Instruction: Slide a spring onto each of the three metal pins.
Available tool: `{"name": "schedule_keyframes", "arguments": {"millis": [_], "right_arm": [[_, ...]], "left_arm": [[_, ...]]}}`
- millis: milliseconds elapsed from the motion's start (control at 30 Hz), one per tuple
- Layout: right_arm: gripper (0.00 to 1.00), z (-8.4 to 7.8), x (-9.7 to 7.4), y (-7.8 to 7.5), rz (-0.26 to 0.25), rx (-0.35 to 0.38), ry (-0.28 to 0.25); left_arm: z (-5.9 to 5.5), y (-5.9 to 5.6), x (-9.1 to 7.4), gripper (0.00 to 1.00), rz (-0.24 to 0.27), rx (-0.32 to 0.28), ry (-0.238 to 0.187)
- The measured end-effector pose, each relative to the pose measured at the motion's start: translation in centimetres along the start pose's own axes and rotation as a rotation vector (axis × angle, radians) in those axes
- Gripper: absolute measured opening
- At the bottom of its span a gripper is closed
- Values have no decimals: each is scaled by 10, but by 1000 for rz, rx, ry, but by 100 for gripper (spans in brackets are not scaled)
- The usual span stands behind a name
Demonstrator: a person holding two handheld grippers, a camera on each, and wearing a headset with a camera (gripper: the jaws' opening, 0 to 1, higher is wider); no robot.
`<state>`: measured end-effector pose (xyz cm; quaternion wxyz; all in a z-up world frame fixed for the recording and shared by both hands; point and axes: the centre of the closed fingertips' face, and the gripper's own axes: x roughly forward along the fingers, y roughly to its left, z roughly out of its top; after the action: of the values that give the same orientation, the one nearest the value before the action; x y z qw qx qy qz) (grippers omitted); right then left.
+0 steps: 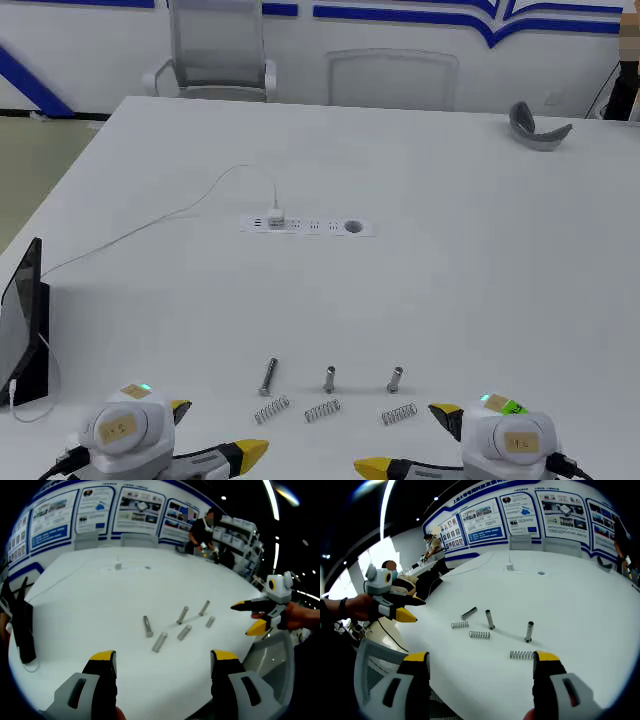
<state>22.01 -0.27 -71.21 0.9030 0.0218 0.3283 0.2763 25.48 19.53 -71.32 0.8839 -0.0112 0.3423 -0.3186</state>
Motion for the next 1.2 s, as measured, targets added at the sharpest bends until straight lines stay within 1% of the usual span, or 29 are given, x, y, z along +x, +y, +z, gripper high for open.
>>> {"name": "schedule_keyframes", "arguments": {"millis": [100, 233, 300, 567, 700, 867, 967, 1200], "right_arm": [[87, 0, 0, 1, 2, 1, -1], [87, 1, 0, 0, 5, -7, 2], [87, 1, 0, 1, 7, -7, 4], [87, 3, 0, 2, 9, -15, 1], [87, 2, -1, 1, 7, -17, 6], [87, -2, -1, 0, 4, -16, 13], [88, -3, -1, 0, 5, -14, 17], [88, -5, -2, -1, -2, -5, 16]], "left_arm": [[2, -2, 0, 78, 0, 0, -1], [9, -6, -1, 78, -4, 6, -13], [9, -6, 0, 78, -5, 10, -14], [7, -7, 1, 79, -10, 10, -10], [4, -8, 2, 80, -12, 11, 3], [6, -7, 5, 80, -16, 16, 9], [6, -5, 8, 79, -25, 30, 29], [18, -1, 17, 78, -26, 39, 25]]}}
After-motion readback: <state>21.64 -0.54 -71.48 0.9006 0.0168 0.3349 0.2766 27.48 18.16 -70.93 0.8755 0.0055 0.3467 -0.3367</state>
